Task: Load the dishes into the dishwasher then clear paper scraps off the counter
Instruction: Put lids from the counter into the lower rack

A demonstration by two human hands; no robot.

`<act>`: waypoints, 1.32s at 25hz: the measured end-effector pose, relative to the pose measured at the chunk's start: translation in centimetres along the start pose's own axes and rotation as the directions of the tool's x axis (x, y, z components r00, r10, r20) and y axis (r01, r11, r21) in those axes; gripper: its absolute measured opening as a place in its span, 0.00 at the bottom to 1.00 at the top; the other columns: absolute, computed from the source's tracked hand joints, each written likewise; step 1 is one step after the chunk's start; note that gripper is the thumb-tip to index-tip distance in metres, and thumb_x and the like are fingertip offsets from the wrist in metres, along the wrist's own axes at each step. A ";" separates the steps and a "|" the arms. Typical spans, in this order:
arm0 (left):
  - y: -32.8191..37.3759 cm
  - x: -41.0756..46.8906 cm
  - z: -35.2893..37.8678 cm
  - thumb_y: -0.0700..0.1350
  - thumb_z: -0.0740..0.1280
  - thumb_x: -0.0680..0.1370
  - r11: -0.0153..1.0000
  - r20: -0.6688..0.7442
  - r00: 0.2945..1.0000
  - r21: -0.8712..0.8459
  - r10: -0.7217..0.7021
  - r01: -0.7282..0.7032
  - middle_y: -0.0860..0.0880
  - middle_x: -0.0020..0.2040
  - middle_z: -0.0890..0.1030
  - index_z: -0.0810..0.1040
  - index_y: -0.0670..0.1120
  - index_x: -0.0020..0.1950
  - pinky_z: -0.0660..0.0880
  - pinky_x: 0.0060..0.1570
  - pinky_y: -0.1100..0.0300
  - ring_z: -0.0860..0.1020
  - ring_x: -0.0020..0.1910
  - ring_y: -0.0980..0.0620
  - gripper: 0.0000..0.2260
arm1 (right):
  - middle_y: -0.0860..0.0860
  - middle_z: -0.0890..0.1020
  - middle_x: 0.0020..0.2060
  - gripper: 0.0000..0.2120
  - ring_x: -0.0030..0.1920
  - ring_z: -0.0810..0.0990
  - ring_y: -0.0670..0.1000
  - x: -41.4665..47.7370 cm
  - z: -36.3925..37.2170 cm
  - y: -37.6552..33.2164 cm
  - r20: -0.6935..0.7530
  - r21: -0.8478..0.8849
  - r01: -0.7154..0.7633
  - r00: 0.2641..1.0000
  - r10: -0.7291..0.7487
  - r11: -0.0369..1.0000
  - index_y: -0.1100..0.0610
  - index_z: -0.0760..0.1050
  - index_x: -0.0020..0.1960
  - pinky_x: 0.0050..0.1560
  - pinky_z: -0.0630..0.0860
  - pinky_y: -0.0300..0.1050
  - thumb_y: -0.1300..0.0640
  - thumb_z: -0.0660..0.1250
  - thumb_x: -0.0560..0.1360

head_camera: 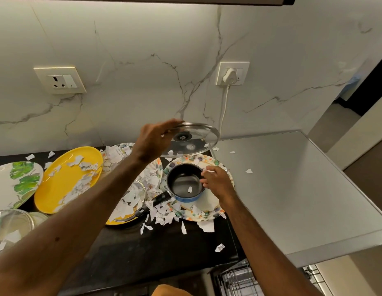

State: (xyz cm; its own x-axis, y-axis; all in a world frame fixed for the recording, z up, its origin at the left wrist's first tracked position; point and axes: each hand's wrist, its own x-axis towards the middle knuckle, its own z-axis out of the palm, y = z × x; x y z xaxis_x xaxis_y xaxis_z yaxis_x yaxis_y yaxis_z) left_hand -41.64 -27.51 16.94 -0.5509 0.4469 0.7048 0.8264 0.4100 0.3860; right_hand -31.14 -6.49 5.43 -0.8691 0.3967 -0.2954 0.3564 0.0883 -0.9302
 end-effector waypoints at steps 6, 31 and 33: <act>2.5 -0.2 0.5 0.44 0.66 0.81 0.925 0.196 0.913 0.057 0.359 -0.376 0.45 0.49 0.87 0.81 0.44 0.66 0.84 0.40 0.57 0.85 0.40 0.49 0.14 | 0.56 0.84 0.62 0.27 0.50 0.87 0.52 -0.2 0.8 0.2 -0.101 0.058 0.026 0.995 -0.020 0.998 0.55 0.66 0.78 0.55 0.85 0.53 0.49 0.68 0.83; 17.6 -5.4 15.1 0.42 0.60 0.87 0.133 0.826 0.158 -0.102 -0.542 0.986 0.34 0.48 0.86 0.73 0.34 0.67 0.85 0.40 0.53 0.87 0.44 0.39 0.14 | 0.59 0.83 0.32 0.11 0.26 0.76 0.51 -13.2 -22.1 9.3 -0.268 0.375 -0.021 0.955 0.130 0.927 0.58 0.82 0.58 0.32 0.75 0.44 0.57 0.62 0.85; 21.4 -7.3 17.7 0.43 0.60 0.86 0.122 0.834 0.120 -0.064 -0.539 0.990 0.34 0.47 0.86 0.71 0.34 0.67 0.85 0.39 0.53 0.87 0.41 0.40 0.15 | 0.58 0.84 0.32 0.10 0.26 0.77 0.50 -15.2 -25.9 11.2 -0.279 0.371 -0.061 0.945 0.174 0.927 0.58 0.83 0.58 0.34 0.76 0.44 0.57 0.64 0.84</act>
State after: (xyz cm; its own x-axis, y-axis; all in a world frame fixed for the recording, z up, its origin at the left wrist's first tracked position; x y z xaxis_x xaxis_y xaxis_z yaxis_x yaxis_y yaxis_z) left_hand -22.04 -7.89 9.52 -0.6088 0.4957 -0.6194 -0.4373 0.4417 0.7834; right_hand -5.02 12.17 5.12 -0.6635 0.6446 -0.3799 0.2564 -0.2811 -0.9248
